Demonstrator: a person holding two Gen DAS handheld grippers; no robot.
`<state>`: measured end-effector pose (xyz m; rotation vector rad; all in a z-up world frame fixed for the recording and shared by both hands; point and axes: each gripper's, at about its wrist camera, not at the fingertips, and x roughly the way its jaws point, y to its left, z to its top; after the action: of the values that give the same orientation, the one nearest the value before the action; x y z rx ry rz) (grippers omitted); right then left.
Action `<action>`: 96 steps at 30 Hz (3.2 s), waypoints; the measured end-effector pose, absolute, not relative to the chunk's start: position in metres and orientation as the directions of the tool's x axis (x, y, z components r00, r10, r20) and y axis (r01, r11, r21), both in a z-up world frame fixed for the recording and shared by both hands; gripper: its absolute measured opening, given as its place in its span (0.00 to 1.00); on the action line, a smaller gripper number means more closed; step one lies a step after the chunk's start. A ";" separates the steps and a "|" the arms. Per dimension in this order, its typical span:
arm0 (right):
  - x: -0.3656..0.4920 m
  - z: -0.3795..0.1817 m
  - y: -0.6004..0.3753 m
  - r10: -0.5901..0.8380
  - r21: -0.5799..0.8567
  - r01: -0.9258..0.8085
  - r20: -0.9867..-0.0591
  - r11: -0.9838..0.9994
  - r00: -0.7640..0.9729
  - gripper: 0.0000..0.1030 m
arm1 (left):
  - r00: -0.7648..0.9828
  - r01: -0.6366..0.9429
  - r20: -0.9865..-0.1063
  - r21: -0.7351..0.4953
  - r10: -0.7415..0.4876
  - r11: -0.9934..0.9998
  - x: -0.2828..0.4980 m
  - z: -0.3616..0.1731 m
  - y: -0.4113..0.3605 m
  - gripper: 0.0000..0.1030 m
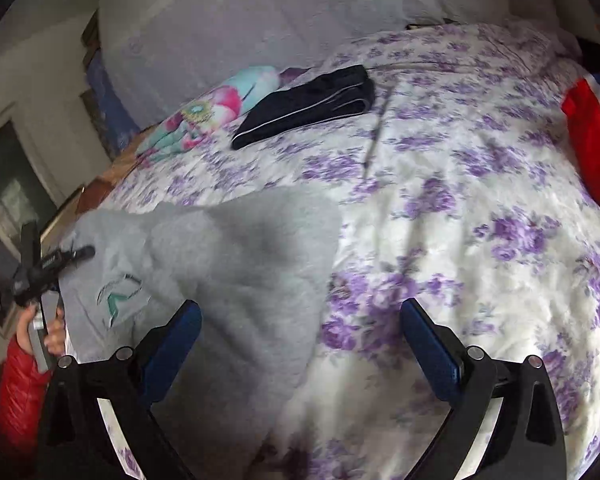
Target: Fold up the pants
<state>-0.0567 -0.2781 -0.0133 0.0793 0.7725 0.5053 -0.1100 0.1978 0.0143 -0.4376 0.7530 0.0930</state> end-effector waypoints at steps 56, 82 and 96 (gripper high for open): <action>-0.053 -0.018 -0.364 0.422 0.564 -0.087 -0.498 0.821 0.758 0.97 | 0.887 0.275 -0.420 0.143 -0.194 0.951 -0.148 0.138 -0.072 0.96; -0.049 -0.018 -0.364 0.433 0.575 -0.092 -0.492 0.813 0.755 0.97 | 0.898 0.216 -0.435 0.301 -0.068 0.929 -0.112 0.120 -0.091 0.95; -0.049 -0.018 -0.363 0.432 0.573 -0.091 -0.494 0.815 0.755 0.97 | 0.762 0.236 -0.632 0.068 -0.142 0.969 -0.062 0.048 -0.074 0.96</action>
<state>-0.0494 -0.3632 -0.0184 0.5537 0.6596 0.3019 -0.0624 -0.0737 0.0476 0.1470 0.6742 -0.2064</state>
